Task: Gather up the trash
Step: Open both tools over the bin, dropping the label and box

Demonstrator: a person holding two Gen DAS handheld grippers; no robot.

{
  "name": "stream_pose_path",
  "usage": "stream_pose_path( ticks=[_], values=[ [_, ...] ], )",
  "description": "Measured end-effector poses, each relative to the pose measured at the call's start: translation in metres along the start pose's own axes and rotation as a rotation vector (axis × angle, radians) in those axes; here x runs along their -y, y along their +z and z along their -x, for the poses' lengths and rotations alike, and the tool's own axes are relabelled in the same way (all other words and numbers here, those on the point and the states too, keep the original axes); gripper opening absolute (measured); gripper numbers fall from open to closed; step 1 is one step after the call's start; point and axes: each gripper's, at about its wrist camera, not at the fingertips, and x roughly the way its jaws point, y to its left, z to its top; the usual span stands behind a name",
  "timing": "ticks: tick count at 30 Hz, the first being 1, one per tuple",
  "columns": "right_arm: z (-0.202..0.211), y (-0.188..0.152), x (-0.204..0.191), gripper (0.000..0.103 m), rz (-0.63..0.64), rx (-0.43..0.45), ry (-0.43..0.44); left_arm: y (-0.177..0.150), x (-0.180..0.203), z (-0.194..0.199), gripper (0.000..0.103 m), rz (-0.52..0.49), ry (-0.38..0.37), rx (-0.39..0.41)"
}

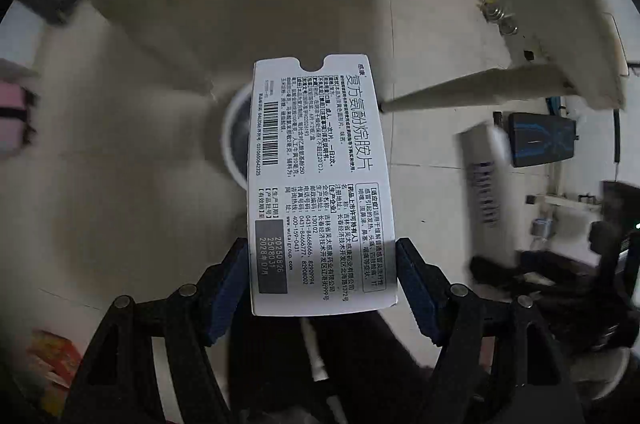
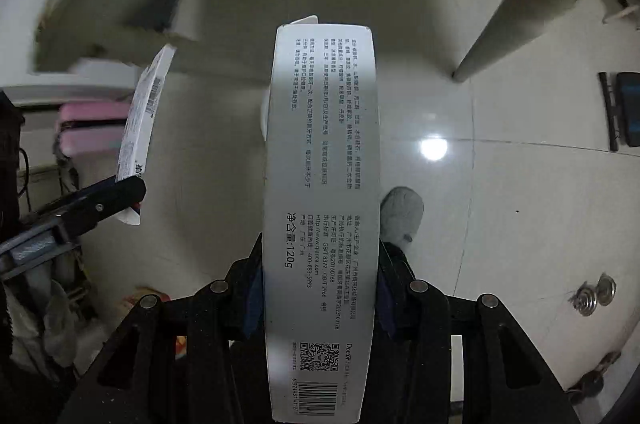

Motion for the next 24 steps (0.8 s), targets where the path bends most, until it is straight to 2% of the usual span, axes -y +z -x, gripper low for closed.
stream_pose_path(
  ticks=[3,4,5,6,8,9,10,11,12,15,17,24],
  values=[
    [-0.072,0.026,0.009,0.048,-0.01,-0.071,0.05,0.029,-0.022,-0.063,0.074,0.018,-0.031,-0.055],
    [-0.097,0.037,0.012,0.048,-0.013,-0.098,0.07,0.039,-0.029,-0.082,0.078,0.022,-0.024,-0.058],
    [-0.115,0.046,0.015,0.048,-0.023,-0.106,0.082,0.046,-0.032,-0.094,0.093,0.017,-0.026,-0.057],
    [-0.139,0.057,0.019,0.049,-0.028,-0.117,0.099,0.054,-0.036,-0.107,0.1,0.01,-0.013,-0.058],
    [-0.177,0.074,0.027,0.049,-0.038,-0.116,0.109,0.062,-0.043,-0.124,0.1,0.002,0.032,-0.032],
    [-0.192,0.081,0.033,0.062,-0.048,-0.116,0.099,0.07,-0.042,-0.13,0.1,0.002,0.055,-0.018],
    [-0.202,0.093,0.039,0.081,-0.067,-0.108,0.097,0.07,-0.047,-0.131,0.1,0.002,0.077,-0.006],
    [-0.211,0.097,0.042,0.09,-0.081,-0.095,0.093,0.07,-0.049,-0.133,0.1,0.004,0.098,0.008],
    [-0.216,0.099,0.045,0.097,-0.091,-0.08,0.079,0.068,-0.051,-0.132,0.1,0.01,0.117,0.03],
    [-0.218,0.097,0.053,0.098,-0.101,-0.039,0.005,0.049,-0.056,-0.119,0.1,-0.001,0.219,0.098],
    [-0.215,0.084,0.053,0.098,-0.094,-0.015,-0.058,0.038,-0.06,-0.11,0.1,-0.012,0.285,0.108],
    [-0.154,0.068,0.03,0.098,-0.065,0.067,-0.206,0.008,-0.042,-0.062,0.1,-0.004,0.343,0.123]
  ],
)
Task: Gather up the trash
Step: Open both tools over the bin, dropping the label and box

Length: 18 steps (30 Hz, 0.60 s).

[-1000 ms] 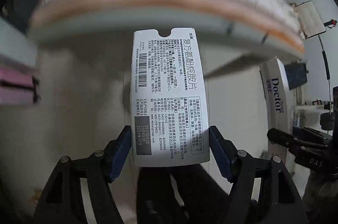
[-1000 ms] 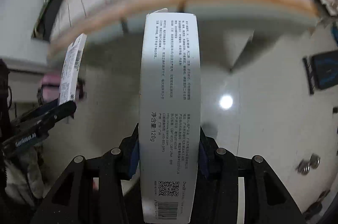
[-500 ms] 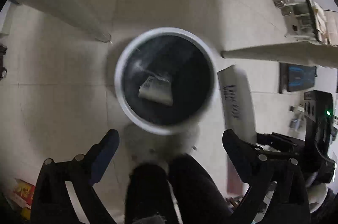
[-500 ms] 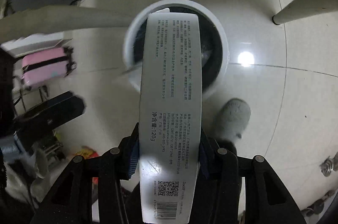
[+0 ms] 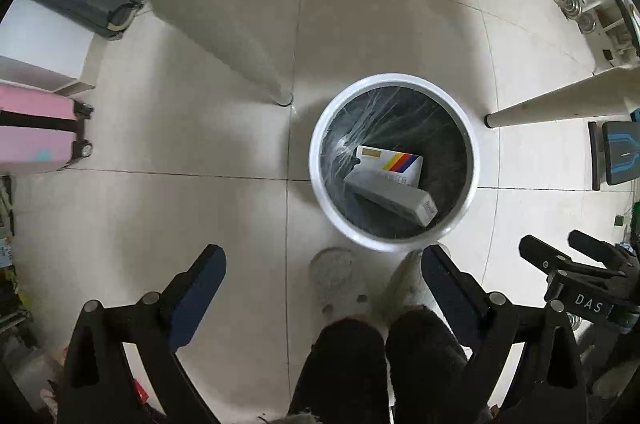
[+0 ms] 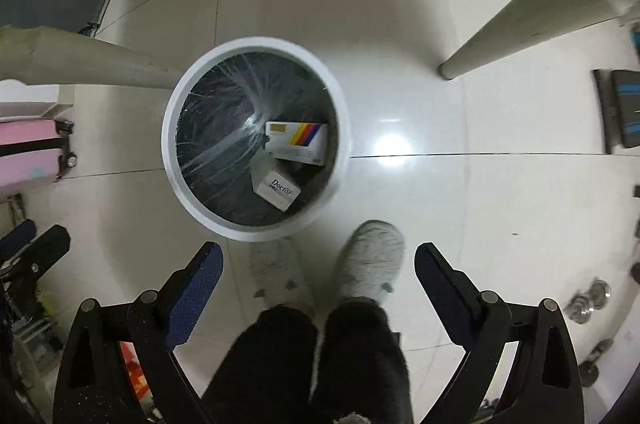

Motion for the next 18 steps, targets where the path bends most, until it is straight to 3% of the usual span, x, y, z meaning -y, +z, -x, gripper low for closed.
stream_pose_path(
  ticks=[9,18],
  values=[
    [0.127,-0.034,-0.015,0.098,0.02,0.084,-0.051,-0.022,0.004,0.095,0.1,0.015,-0.017,0.045],
    [0.275,-0.07,-0.033,0.098,0.014,0.144,-0.003,-0.046,-0.002,0.211,0.1,-0.016,-0.046,0.109]
  ],
)
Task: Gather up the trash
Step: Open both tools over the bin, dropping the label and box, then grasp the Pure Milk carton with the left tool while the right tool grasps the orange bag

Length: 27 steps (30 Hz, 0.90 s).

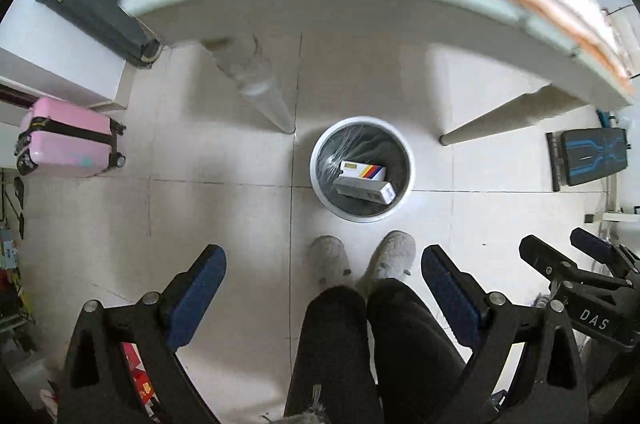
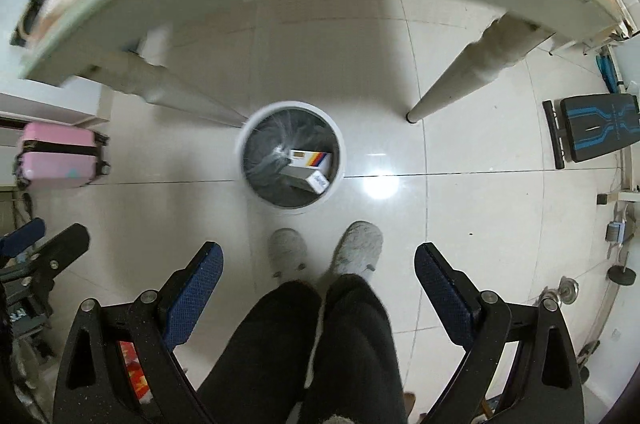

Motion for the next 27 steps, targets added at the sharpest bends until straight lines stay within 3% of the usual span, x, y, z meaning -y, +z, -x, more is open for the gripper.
stream_pose_path(
  ticks=[8,14,21,27],
  values=[
    [0.117,0.011,-0.012,0.098,-0.053,0.056,0.111,0.027,-0.012,0.093,0.1,0.027,0.015,0.124],
    [0.168,0.064,-0.01,0.098,-0.081,0.133,0.144,0.093,-0.008,0.13,0.1,0.053,0.069,0.244],
    [0.203,0.171,0.023,0.098,-0.108,0.192,0.136,0.193,0.012,0.14,0.103,0.141,0.036,0.234],
    [0.21,0.31,0.079,0.098,-0.142,0.217,0.117,0.297,0.043,0.117,0.103,0.284,-0.031,0.151]
  ],
)
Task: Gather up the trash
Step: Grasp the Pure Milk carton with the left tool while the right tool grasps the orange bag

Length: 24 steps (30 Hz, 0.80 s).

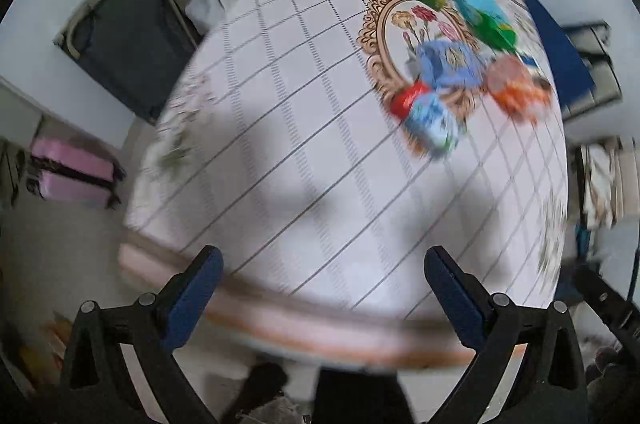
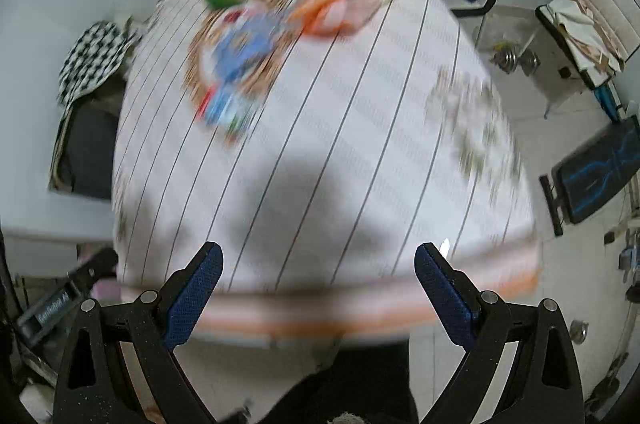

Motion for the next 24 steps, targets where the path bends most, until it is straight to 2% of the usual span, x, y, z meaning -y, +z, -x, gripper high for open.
stream_pose_path(
  ticks=[5,9,11,14,16,17,20,21,23,24],
  values=[
    [-0.036,0.136,0.029,0.098,-0.044,-0.002,-0.029,0.063,0.049,-0.054,0.103,0.102,0.0,-0.102],
    [-0.076,0.219,0.034,0.098,-0.041,-0.024,-0.047,0.102,0.071,-0.098,0.102,0.206,-0.011,-0.193],
    [-0.096,0.247,0.031,0.098,-0.026,-0.04,-0.067,0.112,0.073,-0.119,0.102,0.273,-0.027,-0.239],
    [-0.124,0.276,0.024,0.098,-0.006,-0.067,-0.088,0.118,0.072,-0.152,0.101,0.375,-0.059,-0.326],
    [-0.142,0.286,0.02,0.098,0.006,-0.088,-0.095,0.118,0.069,-0.164,0.088,0.412,-0.064,-0.342],
    [-0.152,0.291,0.017,0.098,0.012,-0.1,-0.096,0.118,0.068,-0.168,0.073,0.419,-0.05,-0.347],
    [-0.173,0.291,0.011,0.098,0.024,-0.128,-0.093,0.118,0.071,-0.159,0.054,0.365,-0.009,-0.289],
    [-0.18,0.292,0.008,0.098,0.03,-0.136,-0.097,0.118,0.074,-0.157,0.053,0.328,0.009,-0.28],
    [-0.189,0.291,0.004,0.089,0.047,-0.139,-0.096,0.116,0.077,-0.153,0.052,0.248,0.042,-0.257],
    [-0.191,0.289,0.002,0.073,0.059,-0.14,-0.096,0.114,0.079,-0.15,0.051,0.206,0.076,-0.239]
  ],
)
